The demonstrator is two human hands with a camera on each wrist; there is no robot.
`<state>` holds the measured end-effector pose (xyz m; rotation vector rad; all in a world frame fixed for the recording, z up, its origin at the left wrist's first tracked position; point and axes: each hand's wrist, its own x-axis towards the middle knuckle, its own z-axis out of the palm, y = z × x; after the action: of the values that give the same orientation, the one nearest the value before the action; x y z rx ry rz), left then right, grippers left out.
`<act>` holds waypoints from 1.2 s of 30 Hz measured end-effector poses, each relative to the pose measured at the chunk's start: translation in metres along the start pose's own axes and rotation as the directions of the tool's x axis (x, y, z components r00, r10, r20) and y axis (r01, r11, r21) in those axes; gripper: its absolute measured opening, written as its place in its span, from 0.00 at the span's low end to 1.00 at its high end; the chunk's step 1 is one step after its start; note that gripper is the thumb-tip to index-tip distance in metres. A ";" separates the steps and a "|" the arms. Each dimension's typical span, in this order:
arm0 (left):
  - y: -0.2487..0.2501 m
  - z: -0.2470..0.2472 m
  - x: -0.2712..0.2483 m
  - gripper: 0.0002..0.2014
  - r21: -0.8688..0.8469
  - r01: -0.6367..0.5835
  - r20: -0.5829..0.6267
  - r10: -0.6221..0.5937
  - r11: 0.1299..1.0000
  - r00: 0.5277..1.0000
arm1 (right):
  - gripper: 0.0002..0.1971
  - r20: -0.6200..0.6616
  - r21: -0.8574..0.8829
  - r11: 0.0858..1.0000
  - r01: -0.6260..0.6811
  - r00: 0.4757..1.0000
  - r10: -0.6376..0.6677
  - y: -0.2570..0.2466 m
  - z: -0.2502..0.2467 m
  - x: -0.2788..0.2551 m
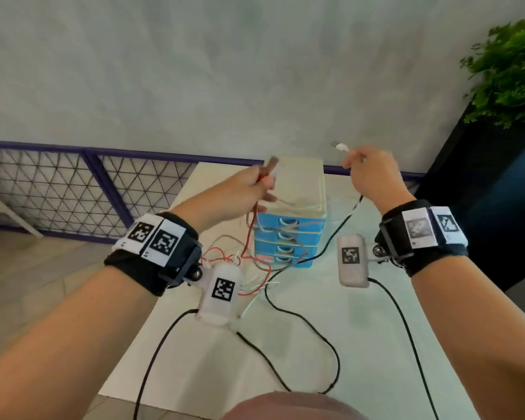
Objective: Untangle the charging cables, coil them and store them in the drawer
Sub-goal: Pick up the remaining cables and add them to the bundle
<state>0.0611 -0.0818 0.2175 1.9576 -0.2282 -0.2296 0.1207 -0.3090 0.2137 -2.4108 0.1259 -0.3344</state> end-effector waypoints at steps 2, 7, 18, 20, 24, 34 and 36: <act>0.013 -0.015 0.001 0.11 -0.106 -0.055 -0.159 0.038 0.993 0.987 | 0.15 0.078 0.182 0.982 0.041 0.995 -0.056 -0.011 0.003 -0.009; 0.035 -0.026 0.011 0.08 -0.252 -0.234 -0.348 0.138 0.939 0.927 | 0.14 0.252 0.604 0.792 0.092 0.920 -0.300 -0.061 0.013 -0.047; 0.044 -0.019 0.006 0.12 -0.365 -0.243 -0.167 0.193 0.899 0.967 | 0.11 0.238 0.694 0.711 0.113 0.896 -0.374 -0.095 0.037 -0.073; 0.039 -0.015 0.006 0.14 -0.304 -0.227 -0.154 0.188 0.925 0.970 | 0.12 0.204 0.679 0.727 0.099 0.926 -0.318 -0.093 0.037 -0.067; 0.032 -0.005 0.011 0.12 -0.244 -0.214 -0.183 0.172 0.946 0.968 | 0.14 0.197 0.322 0.897 0.303 0.905 -0.376 -0.087 0.033 -0.056; 0.035 -0.024 0.038 0.09 -0.119 -0.356 -0.392 0.286 0.927 0.874 | 0.19 0.115 0.167 0.862 0.479 0.859 -0.499 -0.086 0.048 -0.090; 0.036 -0.033 0.041 0.09 -0.111 -0.370 -0.414 0.295 0.923 0.861 | 0.15 0.166 0.213 0.816 0.537 0.804 -0.572 -0.087 0.057 -0.100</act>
<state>0.1070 -0.0771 0.2607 1.6990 -0.2685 0.3585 0.0399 -0.1896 0.2087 -2.2627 -0.7057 -0.3159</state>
